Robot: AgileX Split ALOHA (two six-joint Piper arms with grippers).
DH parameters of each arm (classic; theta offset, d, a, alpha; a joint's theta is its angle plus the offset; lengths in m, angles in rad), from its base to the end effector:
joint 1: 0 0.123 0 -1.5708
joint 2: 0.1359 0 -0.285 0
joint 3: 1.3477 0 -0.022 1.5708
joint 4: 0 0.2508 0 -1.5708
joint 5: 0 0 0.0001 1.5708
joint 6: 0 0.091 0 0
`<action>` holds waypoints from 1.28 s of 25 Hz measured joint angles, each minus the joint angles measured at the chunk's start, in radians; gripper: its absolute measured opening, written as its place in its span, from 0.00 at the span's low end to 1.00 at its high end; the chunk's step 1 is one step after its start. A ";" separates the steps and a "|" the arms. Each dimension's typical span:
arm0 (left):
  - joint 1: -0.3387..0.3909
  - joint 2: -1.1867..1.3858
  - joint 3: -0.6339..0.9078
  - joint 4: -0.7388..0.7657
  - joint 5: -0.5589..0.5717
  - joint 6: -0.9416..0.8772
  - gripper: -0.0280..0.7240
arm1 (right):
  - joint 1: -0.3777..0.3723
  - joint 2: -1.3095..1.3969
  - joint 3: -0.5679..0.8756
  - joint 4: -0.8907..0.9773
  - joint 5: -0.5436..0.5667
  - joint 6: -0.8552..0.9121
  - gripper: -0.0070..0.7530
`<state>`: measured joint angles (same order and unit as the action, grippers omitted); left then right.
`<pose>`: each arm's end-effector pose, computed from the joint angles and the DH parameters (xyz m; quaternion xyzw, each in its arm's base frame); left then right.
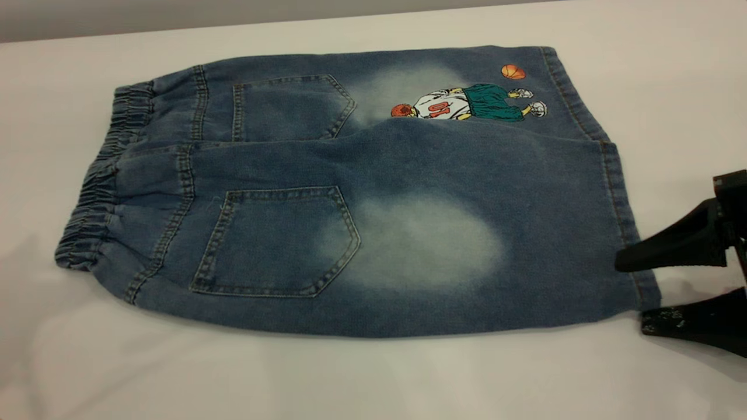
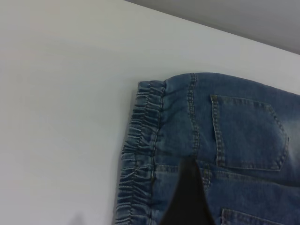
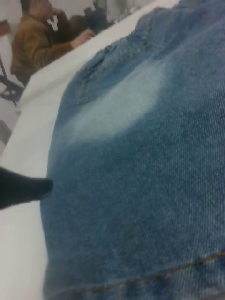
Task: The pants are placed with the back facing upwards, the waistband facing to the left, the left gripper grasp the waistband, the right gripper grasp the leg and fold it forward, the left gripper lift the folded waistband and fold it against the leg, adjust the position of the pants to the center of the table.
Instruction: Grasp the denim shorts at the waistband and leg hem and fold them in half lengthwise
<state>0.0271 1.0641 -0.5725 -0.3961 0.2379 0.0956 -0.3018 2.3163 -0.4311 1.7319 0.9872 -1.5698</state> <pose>0.2096 -0.0026 0.2571 -0.1201 0.8813 -0.0999 0.4460 0.1994 0.0165 0.0034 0.2547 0.8477 0.4652 0.0082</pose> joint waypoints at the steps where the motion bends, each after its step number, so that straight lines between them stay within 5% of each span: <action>1: 0.000 0.000 0.000 0.000 0.000 0.000 0.72 | 0.000 0.011 -0.006 0.000 0.012 0.000 0.61; 15: 0.000 0.000 0.000 0.000 -0.003 0.001 0.72 | 0.000 0.038 -0.066 0.019 0.093 -0.001 0.61; 20: 0.000 0.000 0.000 0.000 -0.003 0.001 0.72 | 0.002 0.039 -0.066 0.020 0.225 -0.001 0.61; 28: 0.000 0.000 0.000 0.000 -0.003 0.001 0.72 | 0.002 0.039 -0.065 0.015 0.221 -0.001 0.61; 32: 0.000 0.000 0.000 0.000 -0.003 0.001 0.72 | 0.002 0.038 -0.065 0.014 0.092 -0.001 0.59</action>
<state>0.0271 1.0641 -0.5725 -0.3961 0.2347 0.0965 -0.2999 2.3544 -0.4964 1.7462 1.0796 -1.5705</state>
